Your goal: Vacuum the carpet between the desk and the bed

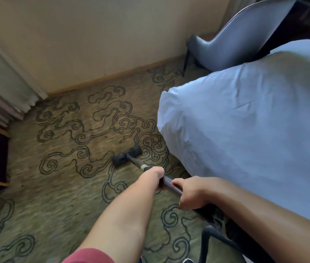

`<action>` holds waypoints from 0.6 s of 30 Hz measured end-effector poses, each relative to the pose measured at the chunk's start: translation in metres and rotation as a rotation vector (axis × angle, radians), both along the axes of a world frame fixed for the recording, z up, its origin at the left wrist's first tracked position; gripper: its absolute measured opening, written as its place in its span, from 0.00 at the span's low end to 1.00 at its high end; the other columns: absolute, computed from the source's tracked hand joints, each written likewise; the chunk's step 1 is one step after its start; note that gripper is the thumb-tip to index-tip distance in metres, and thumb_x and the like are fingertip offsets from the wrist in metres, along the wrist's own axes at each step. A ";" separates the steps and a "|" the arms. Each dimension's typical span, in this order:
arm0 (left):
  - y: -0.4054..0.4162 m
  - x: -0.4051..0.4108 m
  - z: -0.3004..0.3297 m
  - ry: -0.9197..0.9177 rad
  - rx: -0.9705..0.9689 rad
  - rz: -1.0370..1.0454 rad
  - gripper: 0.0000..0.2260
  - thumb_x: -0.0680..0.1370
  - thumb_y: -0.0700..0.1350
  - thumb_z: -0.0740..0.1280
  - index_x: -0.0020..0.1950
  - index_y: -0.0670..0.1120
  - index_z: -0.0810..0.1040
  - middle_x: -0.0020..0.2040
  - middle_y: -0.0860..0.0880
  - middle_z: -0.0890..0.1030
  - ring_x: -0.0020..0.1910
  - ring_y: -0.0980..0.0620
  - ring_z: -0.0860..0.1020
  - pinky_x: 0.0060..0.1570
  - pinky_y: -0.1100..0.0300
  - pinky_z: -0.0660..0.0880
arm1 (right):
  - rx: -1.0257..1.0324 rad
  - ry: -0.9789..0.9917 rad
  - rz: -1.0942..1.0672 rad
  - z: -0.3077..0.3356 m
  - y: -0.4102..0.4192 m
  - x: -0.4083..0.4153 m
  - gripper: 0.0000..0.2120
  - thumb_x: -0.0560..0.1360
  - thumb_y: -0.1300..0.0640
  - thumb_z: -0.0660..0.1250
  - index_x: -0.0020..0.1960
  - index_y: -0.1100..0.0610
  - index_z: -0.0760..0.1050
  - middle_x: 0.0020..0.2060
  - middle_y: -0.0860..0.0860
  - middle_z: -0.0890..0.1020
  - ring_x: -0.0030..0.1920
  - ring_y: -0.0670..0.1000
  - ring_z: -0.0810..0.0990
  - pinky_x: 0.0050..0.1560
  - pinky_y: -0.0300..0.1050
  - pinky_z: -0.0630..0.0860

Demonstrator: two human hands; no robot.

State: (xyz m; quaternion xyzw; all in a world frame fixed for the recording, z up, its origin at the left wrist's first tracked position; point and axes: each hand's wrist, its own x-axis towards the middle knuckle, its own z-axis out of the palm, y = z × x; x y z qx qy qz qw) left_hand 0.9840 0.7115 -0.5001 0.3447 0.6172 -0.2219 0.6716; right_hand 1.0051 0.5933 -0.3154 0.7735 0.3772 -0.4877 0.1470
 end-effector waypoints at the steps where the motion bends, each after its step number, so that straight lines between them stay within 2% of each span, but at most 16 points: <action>1: -0.014 0.002 0.000 0.010 -0.004 -0.004 0.16 0.83 0.45 0.54 0.66 0.37 0.70 0.68 0.40 0.76 0.67 0.44 0.76 0.69 0.53 0.72 | -0.012 0.005 0.003 0.004 -0.013 0.004 0.36 0.72 0.54 0.66 0.77 0.43 0.58 0.62 0.54 0.78 0.59 0.56 0.79 0.50 0.46 0.75; 3: -0.039 0.012 -0.002 -0.018 -0.008 0.004 0.17 0.82 0.43 0.54 0.67 0.37 0.70 0.67 0.38 0.77 0.65 0.42 0.77 0.68 0.50 0.73 | -0.025 -0.005 0.003 0.013 -0.038 0.013 0.37 0.72 0.52 0.66 0.78 0.40 0.55 0.64 0.53 0.77 0.61 0.55 0.78 0.50 0.46 0.73; 7: -0.080 0.032 -0.003 -0.039 0.061 0.036 0.07 0.80 0.40 0.60 0.51 0.37 0.72 0.54 0.37 0.83 0.50 0.41 0.82 0.56 0.48 0.79 | -0.026 0.010 0.022 0.025 -0.075 0.040 0.34 0.72 0.53 0.66 0.75 0.41 0.60 0.62 0.53 0.78 0.60 0.56 0.78 0.49 0.46 0.74; 11: -0.102 0.047 -0.001 -0.004 0.158 0.084 0.03 0.78 0.37 0.61 0.44 0.39 0.69 0.38 0.38 0.76 0.38 0.42 0.77 0.46 0.49 0.79 | -0.022 0.011 0.040 0.033 -0.096 0.060 0.33 0.72 0.53 0.68 0.75 0.44 0.62 0.62 0.53 0.78 0.60 0.57 0.78 0.51 0.47 0.74; 13: -0.110 0.053 -0.002 -0.013 0.156 0.090 0.01 0.77 0.35 0.60 0.46 0.40 0.68 0.38 0.39 0.74 0.38 0.42 0.76 0.44 0.49 0.76 | -0.020 0.014 0.064 0.036 -0.104 0.068 0.32 0.73 0.54 0.68 0.75 0.46 0.62 0.64 0.54 0.77 0.61 0.57 0.78 0.51 0.47 0.73; 16: -0.124 0.060 0.003 -0.001 0.142 0.109 0.05 0.76 0.35 0.58 0.51 0.41 0.68 0.46 0.39 0.77 0.43 0.42 0.76 0.55 0.51 0.77 | -0.013 0.027 0.124 0.046 -0.114 0.075 0.31 0.76 0.55 0.68 0.77 0.51 0.62 0.67 0.55 0.75 0.63 0.57 0.77 0.51 0.45 0.71; 17: -0.128 0.061 0.007 0.008 0.136 0.100 0.04 0.77 0.35 0.59 0.51 0.41 0.68 0.46 0.39 0.79 0.43 0.43 0.77 0.56 0.51 0.78 | -0.014 0.031 0.155 0.050 -0.115 0.075 0.30 0.77 0.57 0.67 0.77 0.54 0.61 0.67 0.57 0.75 0.63 0.58 0.77 0.50 0.45 0.71; 18: -0.130 0.062 0.010 0.016 0.142 0.081 0.02 0.77 0.36 0.61 0.49 0.40 0.68 0.43 0.40 0.81 0.42 0.43 0.78 0.54 0.53 0.78 | -0.018 0.034 0.194 0.053 -0.116 0.074 0.29 0.79 0.58 0.66 0.77 0.57 0.61 0.68 0.59 0.74 0.64 0.58 0.76 0.49 0.44 0.72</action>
